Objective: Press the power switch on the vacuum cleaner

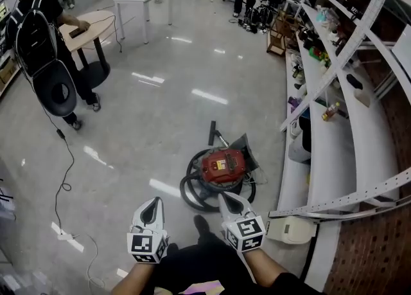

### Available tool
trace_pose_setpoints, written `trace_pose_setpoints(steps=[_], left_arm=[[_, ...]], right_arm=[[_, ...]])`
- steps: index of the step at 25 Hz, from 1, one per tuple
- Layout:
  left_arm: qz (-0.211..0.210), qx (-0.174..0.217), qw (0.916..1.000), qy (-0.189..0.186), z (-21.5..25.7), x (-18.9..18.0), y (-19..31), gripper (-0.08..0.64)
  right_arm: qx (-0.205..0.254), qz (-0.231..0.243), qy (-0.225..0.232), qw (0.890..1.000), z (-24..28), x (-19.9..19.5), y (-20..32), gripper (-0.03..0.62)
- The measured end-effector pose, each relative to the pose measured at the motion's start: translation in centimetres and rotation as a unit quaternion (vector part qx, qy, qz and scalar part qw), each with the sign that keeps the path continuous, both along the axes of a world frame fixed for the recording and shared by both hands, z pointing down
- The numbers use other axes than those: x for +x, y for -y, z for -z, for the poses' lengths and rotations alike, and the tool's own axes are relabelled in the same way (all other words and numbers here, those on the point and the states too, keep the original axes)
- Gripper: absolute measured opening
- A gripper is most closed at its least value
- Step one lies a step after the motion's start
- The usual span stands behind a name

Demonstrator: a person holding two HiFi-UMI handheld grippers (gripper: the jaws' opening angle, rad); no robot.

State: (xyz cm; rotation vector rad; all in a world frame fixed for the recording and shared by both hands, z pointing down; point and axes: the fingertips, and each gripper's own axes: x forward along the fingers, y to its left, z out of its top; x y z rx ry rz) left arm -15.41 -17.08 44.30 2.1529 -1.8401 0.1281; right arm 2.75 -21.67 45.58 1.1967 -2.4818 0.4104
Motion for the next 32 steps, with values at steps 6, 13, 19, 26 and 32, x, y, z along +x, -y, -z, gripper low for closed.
trace_pose_setpoints(steps=[6,13,19,26,32], left_arm=[[0.013,-0.016,0.9997,0.009,-2.7,2.9,6.2,0.015],[0.035,-0.061,0.9974,0.015,-6.7,6.6,9.1,0.015],[0.023,-0.074,0.9966,0.029,-10.9,8.0,11.8,0.015],[0.004,-0.102,0.9946,0.021,-16.3,9.1,15.8,0.015],[-0.006,-0.135,0.9905,0.026,-22.3,8.5,18.5,0.015]], right_arm=[[-0.017,0.016,-0.005,1.0,-2.7,2.2,6.7,-0.008],[-0.062,0.022,-0.018,0.998,-8.9,5.7,10.3,-0.008],[-0.088,0.022,-0.041,0.995,-13.1,6.3,13.1,-0.008],[-0.109,0.007,-0.046,0.993,-17.6,5.4,16.2,-0.008],[-0.14,-0.01,-0.069,0.988,-23.9,4.9,18.6,-0.008]])
